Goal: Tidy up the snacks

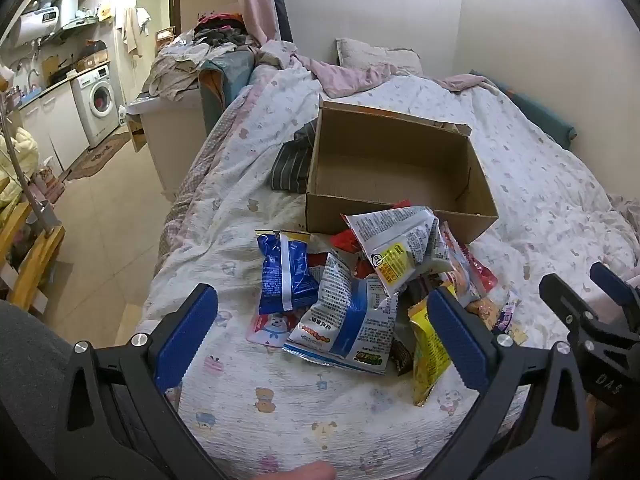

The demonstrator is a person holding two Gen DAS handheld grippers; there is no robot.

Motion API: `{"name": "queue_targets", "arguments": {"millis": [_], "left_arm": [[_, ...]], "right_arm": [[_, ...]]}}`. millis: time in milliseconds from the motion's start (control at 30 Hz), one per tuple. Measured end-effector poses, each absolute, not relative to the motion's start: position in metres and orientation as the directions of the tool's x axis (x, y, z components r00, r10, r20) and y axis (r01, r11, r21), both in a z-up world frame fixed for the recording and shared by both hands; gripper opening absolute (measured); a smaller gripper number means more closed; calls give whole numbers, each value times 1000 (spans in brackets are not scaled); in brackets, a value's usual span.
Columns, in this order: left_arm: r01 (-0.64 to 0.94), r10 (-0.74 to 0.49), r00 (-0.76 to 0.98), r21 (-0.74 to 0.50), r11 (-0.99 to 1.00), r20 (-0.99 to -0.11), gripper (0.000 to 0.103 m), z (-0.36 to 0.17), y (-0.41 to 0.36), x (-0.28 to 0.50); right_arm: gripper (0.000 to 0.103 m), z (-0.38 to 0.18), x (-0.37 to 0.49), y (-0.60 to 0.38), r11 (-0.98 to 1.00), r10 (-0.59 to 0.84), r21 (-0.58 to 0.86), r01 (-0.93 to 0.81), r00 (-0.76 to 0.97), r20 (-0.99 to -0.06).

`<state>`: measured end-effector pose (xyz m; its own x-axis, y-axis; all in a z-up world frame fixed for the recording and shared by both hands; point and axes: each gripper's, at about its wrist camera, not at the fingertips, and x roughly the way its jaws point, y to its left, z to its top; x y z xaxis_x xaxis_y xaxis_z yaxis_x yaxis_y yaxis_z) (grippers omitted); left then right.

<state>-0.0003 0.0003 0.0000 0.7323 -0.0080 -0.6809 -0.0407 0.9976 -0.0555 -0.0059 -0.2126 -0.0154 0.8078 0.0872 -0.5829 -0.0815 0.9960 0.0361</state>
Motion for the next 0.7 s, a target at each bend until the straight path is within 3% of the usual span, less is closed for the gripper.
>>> {"name": "queue_targets", "arguments": {"millis": [700], "left_arm": [[-32,-4,725,-39,999,-689,103,-1,-3,0]], "right_arm": [[103,-13,-5,-215,997,76,32,-70,813,-577]]}}
